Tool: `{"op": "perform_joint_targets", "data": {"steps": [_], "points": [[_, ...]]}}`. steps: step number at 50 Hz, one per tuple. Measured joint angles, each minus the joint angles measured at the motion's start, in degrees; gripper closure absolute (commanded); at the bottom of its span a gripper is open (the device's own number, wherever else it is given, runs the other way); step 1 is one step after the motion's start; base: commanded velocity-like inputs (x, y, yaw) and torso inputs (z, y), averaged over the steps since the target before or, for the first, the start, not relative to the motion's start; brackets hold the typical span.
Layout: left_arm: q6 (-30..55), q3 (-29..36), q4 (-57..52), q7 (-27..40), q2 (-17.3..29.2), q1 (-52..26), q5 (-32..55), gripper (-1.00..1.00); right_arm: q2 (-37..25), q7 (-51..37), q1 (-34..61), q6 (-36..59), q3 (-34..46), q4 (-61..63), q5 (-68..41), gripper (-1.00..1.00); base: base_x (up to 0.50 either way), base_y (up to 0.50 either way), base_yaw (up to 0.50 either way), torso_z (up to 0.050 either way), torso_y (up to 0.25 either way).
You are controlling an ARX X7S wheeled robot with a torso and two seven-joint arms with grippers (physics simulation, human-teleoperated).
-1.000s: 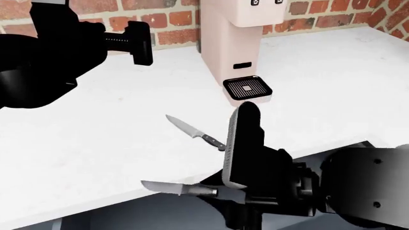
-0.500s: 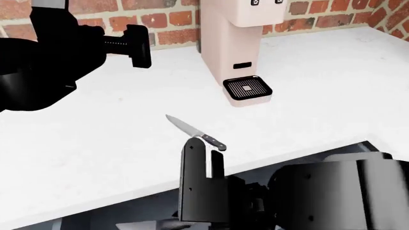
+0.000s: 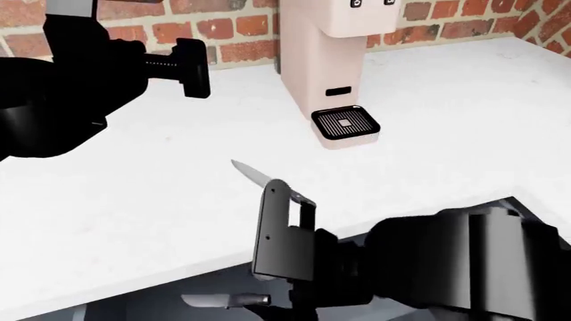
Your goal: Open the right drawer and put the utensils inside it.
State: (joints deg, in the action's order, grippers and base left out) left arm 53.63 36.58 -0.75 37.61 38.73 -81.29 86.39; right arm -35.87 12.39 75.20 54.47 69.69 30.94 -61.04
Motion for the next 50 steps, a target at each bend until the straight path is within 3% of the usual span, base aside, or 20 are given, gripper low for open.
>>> {"op": "perform_joint_targets", "data": {"steps": [23,36,50], "points": [[-0.4,0.1,0.0,-0.3,0.2,0.3,-0.1,-1.00,-0.6,-2.0,2.0,-0.5,-4.9,0.2,-5.4,-1.00,0.00,0.00,0.00,0.000,0.000],[-0.5,0.2,0.0,-0.2,0.2,0.4,-0.1,-1.00,-2.8,-9.0,7.5,-2.3,-14.3,0.6,-17.4,-1.00,0.00,0.00,0.00,0.000,0.000],[-0.5,0.1,0.0,-0.2,0.4,0.2,0.0,-1.00,-0.5,-22.7,11.6,3.8,-12.8,-12.3,-18.3,-1.00,0.00,0.00,0.00,0.000,0.000]]}}
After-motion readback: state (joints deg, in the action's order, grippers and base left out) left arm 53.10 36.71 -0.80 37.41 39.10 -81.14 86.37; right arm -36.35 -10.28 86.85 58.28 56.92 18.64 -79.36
